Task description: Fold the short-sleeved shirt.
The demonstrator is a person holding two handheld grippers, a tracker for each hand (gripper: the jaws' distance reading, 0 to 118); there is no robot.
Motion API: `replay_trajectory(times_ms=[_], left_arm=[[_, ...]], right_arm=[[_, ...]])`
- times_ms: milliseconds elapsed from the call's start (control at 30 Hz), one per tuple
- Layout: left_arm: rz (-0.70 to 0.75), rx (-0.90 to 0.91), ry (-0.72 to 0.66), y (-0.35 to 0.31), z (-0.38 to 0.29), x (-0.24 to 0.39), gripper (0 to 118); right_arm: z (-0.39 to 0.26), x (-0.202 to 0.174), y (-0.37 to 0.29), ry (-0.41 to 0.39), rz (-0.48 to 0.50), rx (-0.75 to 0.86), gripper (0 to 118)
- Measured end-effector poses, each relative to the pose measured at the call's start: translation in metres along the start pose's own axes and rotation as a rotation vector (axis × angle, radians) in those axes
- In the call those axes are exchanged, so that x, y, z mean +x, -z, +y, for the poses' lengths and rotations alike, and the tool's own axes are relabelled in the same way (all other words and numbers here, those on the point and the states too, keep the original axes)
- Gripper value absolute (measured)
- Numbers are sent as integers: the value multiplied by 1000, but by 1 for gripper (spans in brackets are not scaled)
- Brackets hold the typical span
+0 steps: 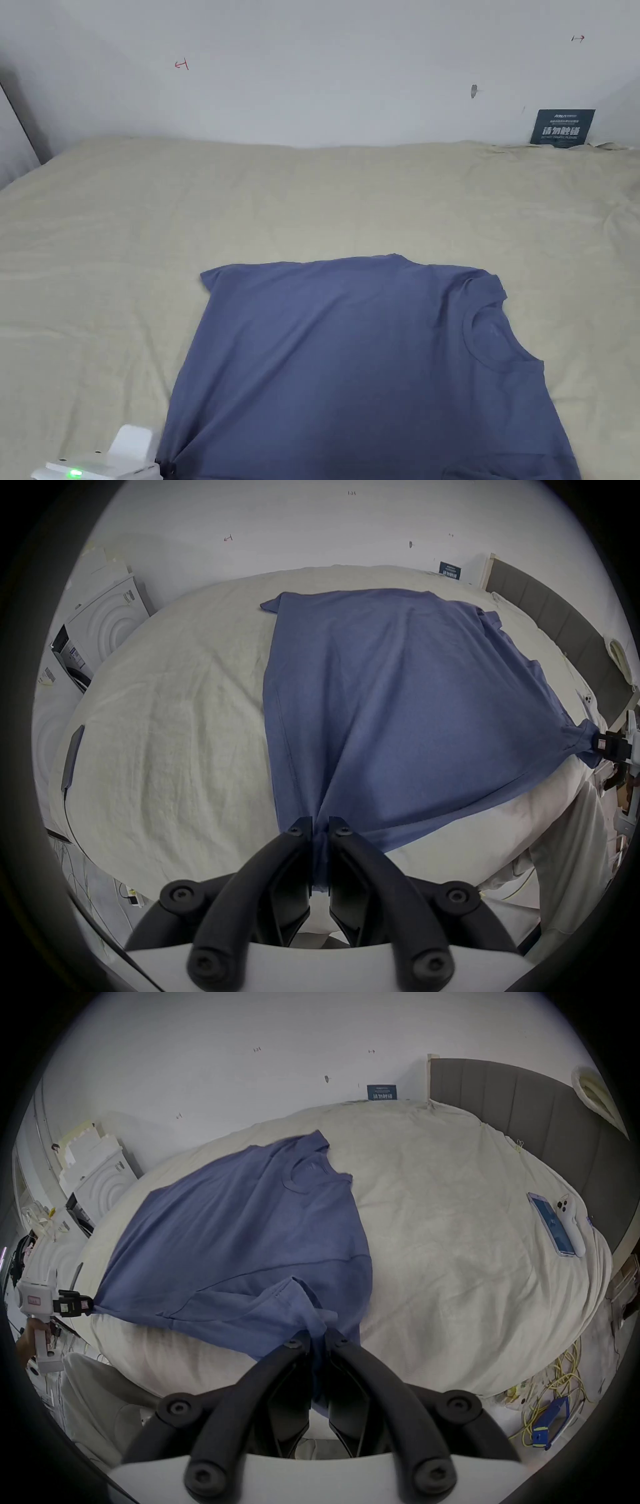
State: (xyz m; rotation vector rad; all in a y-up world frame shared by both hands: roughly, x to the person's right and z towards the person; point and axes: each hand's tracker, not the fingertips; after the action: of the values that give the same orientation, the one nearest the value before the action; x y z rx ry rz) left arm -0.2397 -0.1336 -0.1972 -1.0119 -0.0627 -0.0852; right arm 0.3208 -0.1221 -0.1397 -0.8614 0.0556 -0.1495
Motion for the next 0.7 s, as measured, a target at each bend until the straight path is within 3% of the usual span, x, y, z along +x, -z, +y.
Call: replay_trajectory(times_ms=[367, 433, 467, 567, 600, 633, 700], left_arm=[[20, -35, -21, 10, -5, 7, 9], [15, -41, -39, 7, -2, 9, 24], [18, -46, -50, 6, -1, 10, 40], [10, -59, -70, 3, 3, 11, 96], [11, -52, -79, -1, 6, 13, 109], [12, -42, -86, -5, 9, 15, 115], [7, 3, -83, -14, 16, 19, 115]], right_arm=[[-11, 0, 25, 51, -33, -92, 6], [-8, -2, 23, 47, -32, -92, 10], [-5, -4, 21, 45, -28, -93, 21], [6, -8, 13, 23, -33, -81, 74], [12, -10, 8, 16, -30, -65, 84], [17, -12, 4, 15, -29, -45, 88], [30, -16, -6, 11, -21, 16, 88]])
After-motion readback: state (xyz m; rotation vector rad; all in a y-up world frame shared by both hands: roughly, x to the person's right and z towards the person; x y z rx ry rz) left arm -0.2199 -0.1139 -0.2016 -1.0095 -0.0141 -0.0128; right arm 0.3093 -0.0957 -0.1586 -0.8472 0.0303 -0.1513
